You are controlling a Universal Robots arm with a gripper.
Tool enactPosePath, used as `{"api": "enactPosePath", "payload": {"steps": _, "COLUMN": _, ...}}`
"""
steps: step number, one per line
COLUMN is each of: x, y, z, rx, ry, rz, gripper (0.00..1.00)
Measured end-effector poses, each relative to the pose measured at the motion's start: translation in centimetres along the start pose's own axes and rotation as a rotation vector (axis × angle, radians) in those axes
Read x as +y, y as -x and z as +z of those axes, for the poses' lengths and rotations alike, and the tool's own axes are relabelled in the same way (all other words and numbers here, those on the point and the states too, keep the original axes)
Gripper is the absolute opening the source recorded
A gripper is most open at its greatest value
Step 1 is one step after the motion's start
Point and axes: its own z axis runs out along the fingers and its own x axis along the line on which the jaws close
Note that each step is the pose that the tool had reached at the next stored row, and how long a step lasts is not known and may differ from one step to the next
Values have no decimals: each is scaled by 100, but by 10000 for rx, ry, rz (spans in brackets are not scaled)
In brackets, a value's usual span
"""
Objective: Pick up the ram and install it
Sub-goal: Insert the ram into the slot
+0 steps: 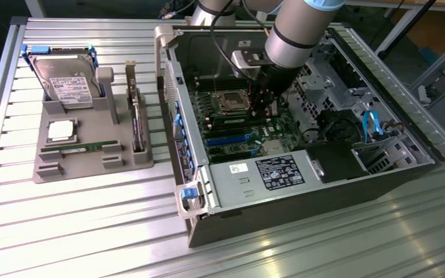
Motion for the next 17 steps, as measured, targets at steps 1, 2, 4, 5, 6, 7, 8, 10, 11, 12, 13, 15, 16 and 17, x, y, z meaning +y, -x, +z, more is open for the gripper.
{"api": "enactPosePath", "payload": {"steps": 1, "x": 0, "y": 0, "z": 0, "rx": 0, "ry": 0, "rz": 0, "gripper": 12}}
{"api": "enactPosePath", "payload": {"steps": 2, "x": 0, "y": 0, "z": 0, "rx": 0, "ry": 0, "rz": -1, "gripper": 12}}
{"api": "enactPosePath", "payload": {"steps": 4, "x": 1, "y": 0, "z": 0, "rx": 0, "ry": 0, "rz": -3, "gripper": 12}}
{"api": "enactPosePath", "payload": {"steps": 5, "x": 2, "y": 0, "z": 0, "rx": 0, "ry": 0, "rz": -3, "gripper": 12}}
{"api": "enactPosePath", "payload": {"steps": 6, "x": 2, "y": 0, "z": 0, "rx": 0, "ry": 0, "rz": -5, "gripper": 12}}
{"api": "enactPosePath", "payload": {"steps": 7, "x": 2, "y": 0, "z": 0, "rx": 0, "ry": 0, "rz": -7, "gripper": 12}}
{"api": "enactPosePath", "payload": {"steps": 8, "x": 2, "y": 0, "z": 0, "rx": 0, "ry": 0, "rz": -7, "gripper": 12}}
{"api": "enactPosePath", "payload": {"steps": 10, "x": 2, "y": 1, "z": -7, "rx": 4, "ry": -1, "rz": -7, "gripper": 12}}
{"api": "enactPosePath", "payload": {"steps": 11, "x": 2, "y": 1, "z": -14, "rx": 9, "ry": -1, "rz": -7, "gripper": 12}}
{"api": "enactPosePath", "payload": {"steps": 12, "x": 3, "y": 1, "z": -22, "rx": 13, "ry": -1, "rz": -7, "gripper": 12}}
{"api": "enactPosePath", "payload": {"steps": 13, "x": 3, "y": 1, "z": -31, "rx": 17, "ry": -1, "rz": -7, "gripper": 12}}
{"api": "enactPosePath", "payload": {"steps": 15, "x": 3, "y": 2, "z": -46, "rx": 24, "ry": -1, "rz": -6, "gripper": 12}}
{"api": "enactPosePath", "payload": {"steps": 16, "x": 3, "y": 3, "z": -50, "rx": 23, "ry": -2, "rz": -6, "gripper": 12}}
{"api": "enactPosePath", "payload": {"steps": 17, "x": 4, "y": 3, "z": -50, "rx": 20, "ry": -20, "rz": -7, "gripper": 12}}
